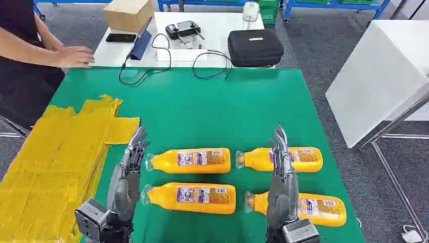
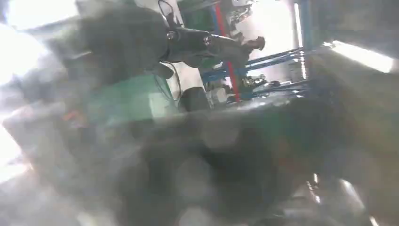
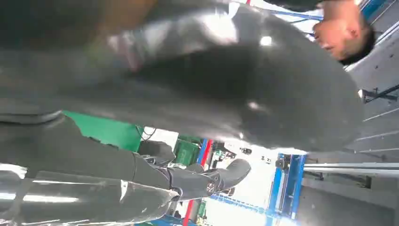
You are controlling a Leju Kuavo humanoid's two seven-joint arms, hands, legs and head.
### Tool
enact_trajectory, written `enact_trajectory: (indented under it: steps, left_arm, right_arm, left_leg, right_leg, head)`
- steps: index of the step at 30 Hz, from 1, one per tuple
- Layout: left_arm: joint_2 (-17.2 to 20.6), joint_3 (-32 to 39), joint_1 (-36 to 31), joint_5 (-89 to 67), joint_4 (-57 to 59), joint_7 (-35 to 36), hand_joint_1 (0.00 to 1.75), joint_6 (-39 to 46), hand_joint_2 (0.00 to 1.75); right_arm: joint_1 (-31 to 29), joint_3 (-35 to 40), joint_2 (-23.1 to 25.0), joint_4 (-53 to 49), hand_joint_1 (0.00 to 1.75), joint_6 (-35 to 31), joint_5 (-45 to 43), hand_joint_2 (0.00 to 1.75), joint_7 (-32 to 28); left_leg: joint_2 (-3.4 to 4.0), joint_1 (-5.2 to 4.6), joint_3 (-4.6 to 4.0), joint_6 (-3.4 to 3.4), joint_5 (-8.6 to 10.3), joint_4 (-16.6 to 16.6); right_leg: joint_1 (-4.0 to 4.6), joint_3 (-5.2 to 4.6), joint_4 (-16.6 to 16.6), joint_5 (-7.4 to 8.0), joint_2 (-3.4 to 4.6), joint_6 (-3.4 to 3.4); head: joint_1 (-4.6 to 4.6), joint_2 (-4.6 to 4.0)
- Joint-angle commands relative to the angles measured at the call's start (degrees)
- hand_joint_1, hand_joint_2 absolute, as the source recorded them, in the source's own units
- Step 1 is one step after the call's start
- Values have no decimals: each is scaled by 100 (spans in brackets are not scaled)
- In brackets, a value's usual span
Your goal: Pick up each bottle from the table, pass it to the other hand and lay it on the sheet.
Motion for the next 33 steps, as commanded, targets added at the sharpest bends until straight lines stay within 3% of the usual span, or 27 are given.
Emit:
enact_trajectory:
  steps: [1, 4, 5, 18, 23, 24, 26, 27, 28, 29, 30, 33]
  left_arm:
    - [206, -200, -455, 716, 252, -717, 0, -585, 0]
    - [206, -200, -455, 716, 252, -717, 0, -585, 0]
    - [273, -162, -660, 1044, 444, -1172, 0, -609, 0]
    - [251, -123, -984, 1133, 632, -1122, 0, -626, 0]
    - [235, -98, -1105, 1170, 695, -1076, 3, -634, 0]
    - [235, -98, -1105, 1170, 695, -1076, 14, -634, 0]
    - [221, -75, -1202, 1198, 746, -1033, 17, -641, 0]
    - [221, -75, -1202, 1198, 746, -1033, 162, -641, 0]
    - [221, -75, -1202, 1198, 746, -1033, 175, -641, 0]
    - [221, -75, -1202, 1198, 746, -1033, 175, -641, 0]
    - [221, -75, -1202, 1198, 746, -1033, 175, -641, 0]
    - [206, -60, -1284, 1211, 793, -1011, 175, -645, 0]
  right_arm:
    - [-412, 234, -346, 53, 0, 499, -504, 0, -354]
    - [-412, 234, -346, 53, 0, 499, -504, 0, -354]
    - [-609, 211, -419, 147, 0, 505, -624, 0, -334]
    - [-897, 146, -417, 270, 0, 548, -749, 0, -238]
    - [-1002, 113, -407, 318, 0, 578, -793, 0, -193]
    - [-1002, 113, -407, 318, 0, 578, -793, 0, -193]
    - [-1084, 82, -397, 358, 0, 604, -825, 0, -159]
    - [-1084, 82, -397, 358, 0, 604, -825, 0, -159]
    - [-1084, 82, -397, 358, 0, 604, -825, 0, -159]
    - [-1084, 82, -397, 358, 154, 604, -825, 0, -159]
    - [-1084, 82, -397, 358, 175, 604, -825, 0, -159]
    - [-1157, 62, -384, 400, 175, 646, -861, 0, -121]
  left_leg:
    - [-2, -2, 10, -2, -2, -5]
    - [-2, -2, 18, -3, -4, -9]
    - [-3, -3, 15, -3, -3, -8]
    - [-3, -1, 13, -2, -2, -5]
    - [-3, -3, 18, -3, -3, -9]
    - [-3, -2, 14, -2, -2, -6]
    - [-3, -2, 16, -3, -3, -7]
    - [-3, -1, 15, -3, -3, -6]
    - [-2, -3, 21, -3, -4, -9]
    - [-2, -2, 15, -3, -3, -7]
    - [-2, -3, 16, -2, -3, -7]
    - [-3, -2, 14, -3, -2, -6]
  right_leg:
    - [-1, 10, -3, -3, -5, -2]
    - [-1, 17, -6, -5, -7, -4]
    - [-2, 14, -5, -4, -8, -3]
    - [-1, 13, -4, -3, -6, -3]
    - [-2, 16, -6, -4, -7, -4]
    - [-1, 13, -5, -3, -7, -3]
    - [-2, 15, -5, -4, -7, -3]
    - [0, 15, -5, -3, -7, -3]
    - [-2, 19, -6, -5, -8, -4]
    - [-1, 15, -5, -3, -6, -3]
    - [-2, 15, -4, -4, -6, -3]
    - [-1, 13, -4, -3, -6, -3]
  head:
    - [0, 0]
    - [0, 0]
    - [0, 0]
    - [0, 0]
    - [0, 0]
    - [0, 0]
    - [0, 0]
    - [0, 0]
    - [0, 0]
    - [0, 0]
    - [0, 0]
    - [0, 0]
